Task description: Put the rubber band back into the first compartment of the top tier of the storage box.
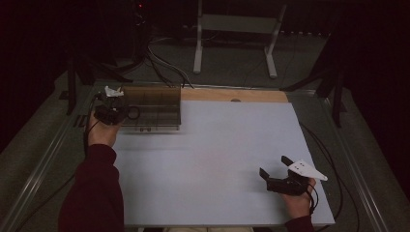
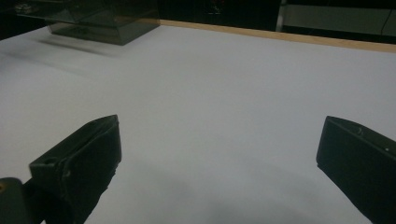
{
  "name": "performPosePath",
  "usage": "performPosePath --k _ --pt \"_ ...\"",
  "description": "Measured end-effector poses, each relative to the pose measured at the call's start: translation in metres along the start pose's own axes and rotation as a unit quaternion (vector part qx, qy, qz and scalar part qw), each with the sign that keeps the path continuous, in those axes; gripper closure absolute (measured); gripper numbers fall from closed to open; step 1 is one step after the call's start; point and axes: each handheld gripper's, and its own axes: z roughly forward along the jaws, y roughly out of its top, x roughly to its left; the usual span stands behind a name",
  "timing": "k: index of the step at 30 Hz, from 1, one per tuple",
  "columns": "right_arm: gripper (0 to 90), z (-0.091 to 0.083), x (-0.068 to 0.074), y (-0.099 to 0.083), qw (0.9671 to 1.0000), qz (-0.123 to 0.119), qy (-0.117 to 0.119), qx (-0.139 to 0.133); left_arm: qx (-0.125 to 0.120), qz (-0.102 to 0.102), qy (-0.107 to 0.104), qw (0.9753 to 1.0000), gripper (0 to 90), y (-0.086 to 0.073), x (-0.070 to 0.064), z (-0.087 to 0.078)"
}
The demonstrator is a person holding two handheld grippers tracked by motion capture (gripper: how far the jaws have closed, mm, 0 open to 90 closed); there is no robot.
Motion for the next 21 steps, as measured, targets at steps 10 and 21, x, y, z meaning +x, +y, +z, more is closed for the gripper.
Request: performPosePath --k 10,21 --pt "0.1 -0.0007 -0.0012 -0.0001 1.0 0.004 -0.001 -0.002 0.003 -0.008 0.007 0.9999 88.4 -0.0008 0.0053 -0.0009" --pt "0.1 -0.0026 -0.0027 -0.0006 1.0 0.007 -0.004 -0.003 0.01 -0.014 0.013 0.9998 88.3 -0.002 0.0085 0.0007"
